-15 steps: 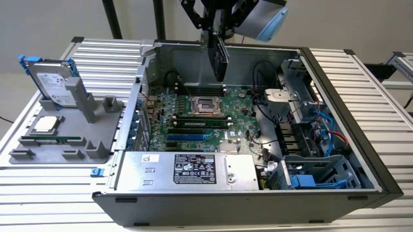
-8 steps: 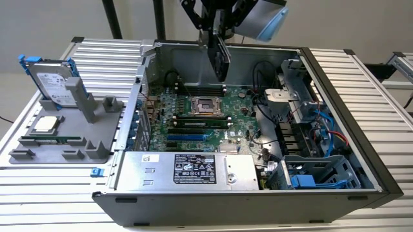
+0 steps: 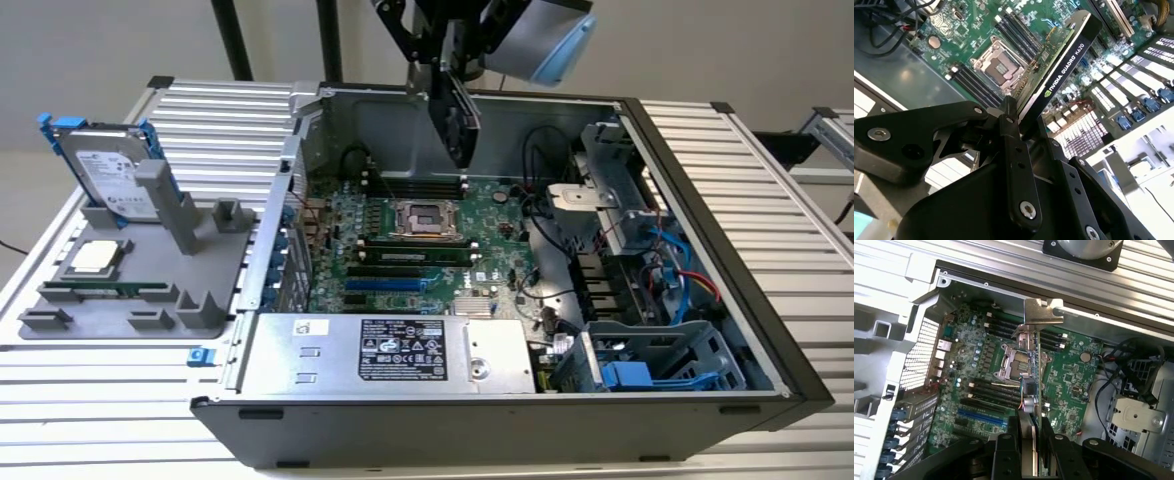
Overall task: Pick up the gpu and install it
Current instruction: 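Insert the gpu into the slot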
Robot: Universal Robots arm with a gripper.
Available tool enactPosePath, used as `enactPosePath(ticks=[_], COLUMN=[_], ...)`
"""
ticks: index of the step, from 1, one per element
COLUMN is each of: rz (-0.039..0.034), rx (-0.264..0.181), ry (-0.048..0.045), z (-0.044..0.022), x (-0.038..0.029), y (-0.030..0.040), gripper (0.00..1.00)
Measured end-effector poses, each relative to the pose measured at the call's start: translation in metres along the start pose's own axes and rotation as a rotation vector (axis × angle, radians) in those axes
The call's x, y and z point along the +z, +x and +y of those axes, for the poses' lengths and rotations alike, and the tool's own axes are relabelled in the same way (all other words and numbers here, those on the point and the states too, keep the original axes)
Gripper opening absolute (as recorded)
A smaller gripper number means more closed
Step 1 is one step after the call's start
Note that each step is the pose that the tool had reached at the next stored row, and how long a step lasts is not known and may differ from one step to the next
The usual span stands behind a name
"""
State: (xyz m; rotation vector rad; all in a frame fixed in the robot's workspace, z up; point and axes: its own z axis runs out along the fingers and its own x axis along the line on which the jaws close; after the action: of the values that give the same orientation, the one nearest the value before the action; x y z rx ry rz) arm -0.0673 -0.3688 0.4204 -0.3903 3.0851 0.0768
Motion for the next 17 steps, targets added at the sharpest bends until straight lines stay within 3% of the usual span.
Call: enactPosePath(ticks=[17], rz=[0.0053], rx=[-0.117], ry=[-0.0043], z=[0.0], x=[0.0], y=[0.0], gripper=[0.0])
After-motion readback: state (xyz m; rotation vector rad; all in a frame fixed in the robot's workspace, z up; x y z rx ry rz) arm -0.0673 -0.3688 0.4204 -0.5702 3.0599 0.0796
